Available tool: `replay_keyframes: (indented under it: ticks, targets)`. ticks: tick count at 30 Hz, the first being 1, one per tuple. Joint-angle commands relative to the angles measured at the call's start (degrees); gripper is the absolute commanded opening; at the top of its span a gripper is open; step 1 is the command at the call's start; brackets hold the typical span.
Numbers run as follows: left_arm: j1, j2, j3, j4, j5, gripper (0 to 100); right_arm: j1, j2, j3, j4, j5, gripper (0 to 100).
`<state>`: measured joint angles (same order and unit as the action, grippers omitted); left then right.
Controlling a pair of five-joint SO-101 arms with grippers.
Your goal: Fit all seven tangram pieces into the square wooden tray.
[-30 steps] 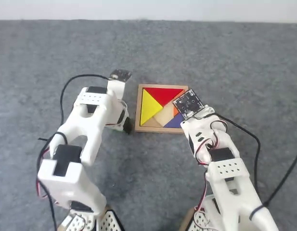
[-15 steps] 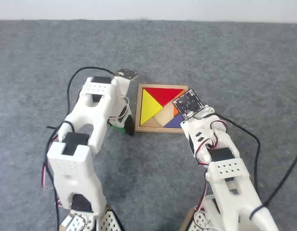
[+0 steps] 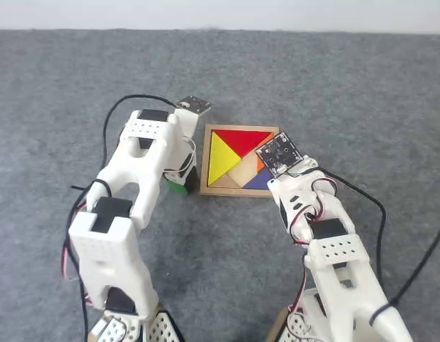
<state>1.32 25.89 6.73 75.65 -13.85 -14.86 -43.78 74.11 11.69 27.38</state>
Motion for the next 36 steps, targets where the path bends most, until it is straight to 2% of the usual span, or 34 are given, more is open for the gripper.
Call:
replay_keyframes:
  ticks: [1, 7, 13, 18, 36]
  targets:
    - [0.18, -4.31, 6.02, -5.8, -0.18, 11, 0.13, -2.07, -0.26, -1.19, 0.7, 0.8]
    - [0.18, -16.44, 18.42, -13.71, -0.18, 12, 0.13, -2.07, -0.26, -1.19, 0.7, 0.8]
    - [2.9, -22.24, 24.84, -16.26, -0.18, 12, 0.13, -2.07, -0.26, -1.19, 0.7, 0.8]
    - [6.15, -22.15, 25.19, -16.26, -0.26, 12, 0.13, -2.07, -0.26, -1.19, 0.7, 0.8]
    - [10.64, -22.68, 25.1, -14.07, 0.26, 11, 0.22, -2.33, -0.26, -1.1, 0.7, 0.8]
